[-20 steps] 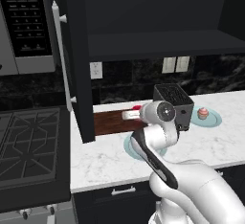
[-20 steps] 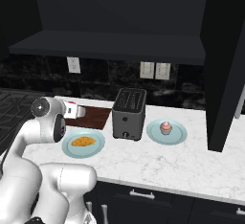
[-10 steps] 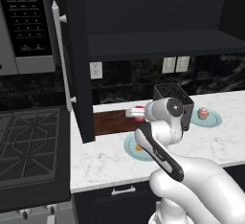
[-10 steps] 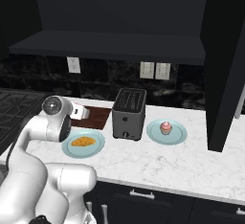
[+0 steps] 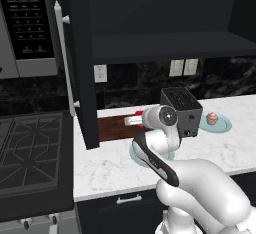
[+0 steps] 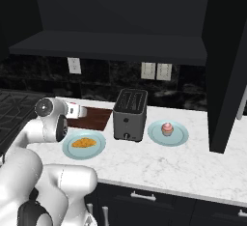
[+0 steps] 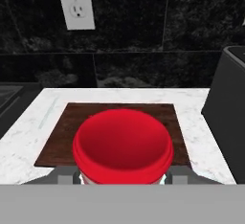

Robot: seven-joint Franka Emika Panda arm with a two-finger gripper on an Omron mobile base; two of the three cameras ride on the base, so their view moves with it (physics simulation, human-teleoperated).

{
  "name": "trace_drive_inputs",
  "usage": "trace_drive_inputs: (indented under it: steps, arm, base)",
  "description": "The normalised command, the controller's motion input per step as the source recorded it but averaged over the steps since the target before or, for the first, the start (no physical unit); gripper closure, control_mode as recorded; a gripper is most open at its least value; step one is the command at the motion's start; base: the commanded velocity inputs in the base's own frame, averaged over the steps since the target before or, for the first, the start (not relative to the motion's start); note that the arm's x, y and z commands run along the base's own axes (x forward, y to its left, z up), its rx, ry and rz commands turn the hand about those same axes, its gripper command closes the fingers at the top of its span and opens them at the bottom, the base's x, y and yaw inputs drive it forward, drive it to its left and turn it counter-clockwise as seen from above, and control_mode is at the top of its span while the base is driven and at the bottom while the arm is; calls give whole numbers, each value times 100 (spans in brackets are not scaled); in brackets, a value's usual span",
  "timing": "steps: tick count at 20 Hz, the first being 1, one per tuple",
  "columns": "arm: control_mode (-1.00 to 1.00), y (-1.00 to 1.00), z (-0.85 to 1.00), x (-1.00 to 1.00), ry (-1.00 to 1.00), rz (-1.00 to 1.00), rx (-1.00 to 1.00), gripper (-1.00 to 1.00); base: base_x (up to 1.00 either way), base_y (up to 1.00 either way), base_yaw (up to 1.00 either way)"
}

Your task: From the different types of pastries on the counter, select a croissant and place it on the cutting board. Then retrieve a jar of jam from the cabinet and place it alongside the croissant on the cutting board.

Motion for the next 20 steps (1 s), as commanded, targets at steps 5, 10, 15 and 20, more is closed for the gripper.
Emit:
trace_drive_inputs:
  steps: [5,10,15,20]
  arm:
    - [-100,-1,-35,3,-9,0,-1,100]
    - [-100,0,-97,11,-17,0,1,100]
    - [-100,-3,-35,1,-5,0,1,100]
    - [-100,-17,-77,11,0,0,14,100]
  base:
    - [0,0,0]
    - [0,0,0]
    - [0,0,0]
    - [0,0,0]
